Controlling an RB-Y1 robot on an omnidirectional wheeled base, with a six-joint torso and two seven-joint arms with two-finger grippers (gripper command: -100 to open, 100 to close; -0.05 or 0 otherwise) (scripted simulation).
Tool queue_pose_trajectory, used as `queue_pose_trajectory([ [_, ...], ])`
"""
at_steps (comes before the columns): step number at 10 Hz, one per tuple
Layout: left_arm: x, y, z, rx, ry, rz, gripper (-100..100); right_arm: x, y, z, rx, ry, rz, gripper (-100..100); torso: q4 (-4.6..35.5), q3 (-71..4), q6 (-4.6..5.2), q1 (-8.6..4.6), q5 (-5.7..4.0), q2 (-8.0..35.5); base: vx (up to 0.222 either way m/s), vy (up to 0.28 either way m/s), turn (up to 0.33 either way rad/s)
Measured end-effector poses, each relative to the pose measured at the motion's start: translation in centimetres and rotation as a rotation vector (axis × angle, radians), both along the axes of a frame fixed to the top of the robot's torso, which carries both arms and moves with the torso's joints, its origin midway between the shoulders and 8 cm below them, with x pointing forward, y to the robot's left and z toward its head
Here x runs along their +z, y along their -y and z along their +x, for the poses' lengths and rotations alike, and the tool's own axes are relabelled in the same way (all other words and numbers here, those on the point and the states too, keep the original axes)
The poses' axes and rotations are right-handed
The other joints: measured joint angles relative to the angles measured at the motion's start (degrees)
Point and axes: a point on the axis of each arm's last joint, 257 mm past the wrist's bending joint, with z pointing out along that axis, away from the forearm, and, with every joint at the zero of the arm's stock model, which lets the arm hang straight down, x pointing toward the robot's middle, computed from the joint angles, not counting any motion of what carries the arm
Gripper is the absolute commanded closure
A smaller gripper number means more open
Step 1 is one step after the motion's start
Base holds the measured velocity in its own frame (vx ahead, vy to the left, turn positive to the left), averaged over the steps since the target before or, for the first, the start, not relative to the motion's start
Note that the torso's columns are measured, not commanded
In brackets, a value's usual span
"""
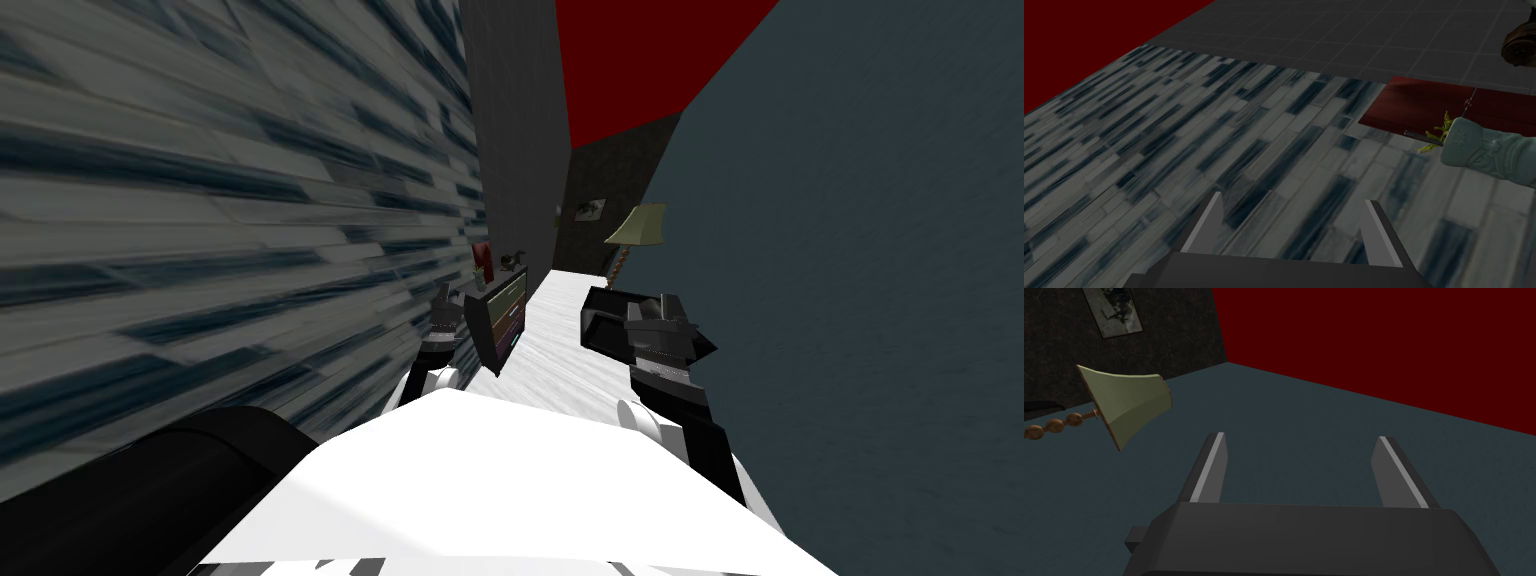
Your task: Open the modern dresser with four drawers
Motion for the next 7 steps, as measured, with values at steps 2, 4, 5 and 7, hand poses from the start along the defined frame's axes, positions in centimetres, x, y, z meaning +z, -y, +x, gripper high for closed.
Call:
queue_pose_trajectory([
  [2,0.00,0.00,0.00,0.000,0.000,0.000,0,0.00,0.00,0.00,0.000,0.000,0.000,0,6.00,-12.00,0.00,0.00,0.00,5.97,0.000,0.000,0.000],
  [4,0.01,0.00,0.00,0.000,0.000,0.000,0,0.01,0.00,0.00,0.000,0.000,0.000,0,14.24,-28.50,0.00,0.00,0.00,14.22,0.000,0.000,0.000],
  [5,0.01,0.00,0.00,0.000,0.000,0.000,0,0.01,0.00,-0.01,0.000,0.000,0.000,0,18.46,-36.92,0.00,0.00,0.00,18.45,0.000,0.000,0.000],
  [7,0.01,0.00,-0.01,0.000,0.000,0.000,0,0.01,0.00,-0.01,0.000,0.000,0.000,0,26.91,-53.81,0.00,0.00,0.00,26.93,0.000,0.000,0.000],
])
